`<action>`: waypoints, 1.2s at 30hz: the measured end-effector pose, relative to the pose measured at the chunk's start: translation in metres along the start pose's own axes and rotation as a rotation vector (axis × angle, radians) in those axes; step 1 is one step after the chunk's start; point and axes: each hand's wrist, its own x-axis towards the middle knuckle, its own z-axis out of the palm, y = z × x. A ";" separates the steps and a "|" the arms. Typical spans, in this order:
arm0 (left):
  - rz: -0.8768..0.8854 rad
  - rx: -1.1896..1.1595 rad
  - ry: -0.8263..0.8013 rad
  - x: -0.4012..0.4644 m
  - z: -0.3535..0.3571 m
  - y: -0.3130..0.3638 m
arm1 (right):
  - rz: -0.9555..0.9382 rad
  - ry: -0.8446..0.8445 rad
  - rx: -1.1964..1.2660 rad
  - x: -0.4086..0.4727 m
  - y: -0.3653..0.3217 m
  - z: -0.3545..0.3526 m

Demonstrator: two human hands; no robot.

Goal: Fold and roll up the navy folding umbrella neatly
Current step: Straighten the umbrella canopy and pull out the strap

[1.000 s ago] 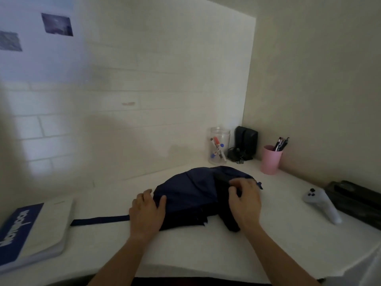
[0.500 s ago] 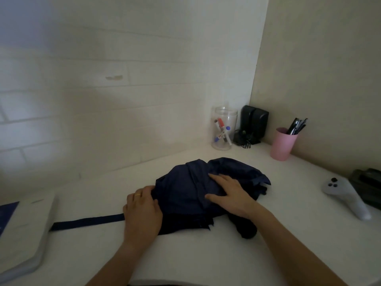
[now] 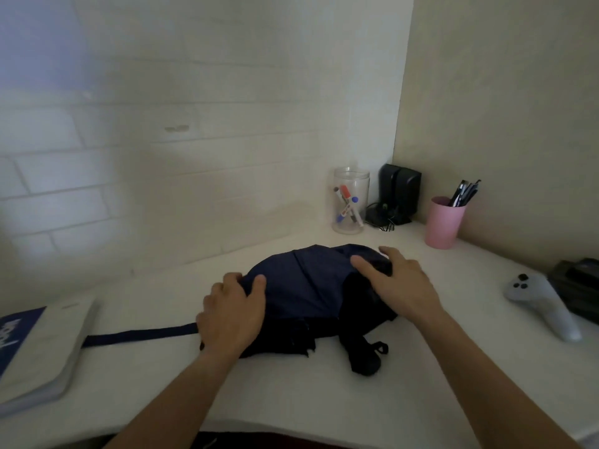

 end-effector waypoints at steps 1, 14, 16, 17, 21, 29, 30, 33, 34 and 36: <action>-0.137 -0.011 -0.109 0.007 0.001 0.004 | -0.025 -0.072 -0.030 -0.006 -0.009 0.004; -0.113 -0.503 -0.483 0.021 -0.017 0.022 | -0.096 -0.131 -0.276 -0.024 -0.033 0.056; -0.043 -0.388 -0.372 0.024 -0.018 0.009 | -0.065 -0.109 -0.147 -0.018 -0.028 0.051; -0.025 -0.344 -0.336 0.025 -0.020 0.003 | 0.010 -0.126 0.005 -0.016 -0.029 0.045; 0.012 -0.472 -0.375 0.025 -0.024 -0.008 | 0.295 -0.310 0.859 -0.017 -0.036 0.031; 0.186 -0.441 -0.305 0.020 -0.010 -0.001 | 0.307 -0.451 1.011 -0.035 -0.045 0.049; 0.190 -0.444 -0.291 0.020 -0.009 -0.004 | 0.251 -0.389 0.899 -0.033 -0.040 0.050; 0.172 -0.517 -0.321 0.017 -0.010 -0.007 | 0.114 -0.054 0.393 -0.019 -0.031 0.032; 0.156 -0.546 -0.346 0.016 -0.012 -0.005 | 0.115 0.098 0.324 -0.017 -0.033 0.020; 0.087 -0.642 -0.406 0.014 -0.017 0.001 | -0.035 0.371 0.391 -0.019 -0.040 0.003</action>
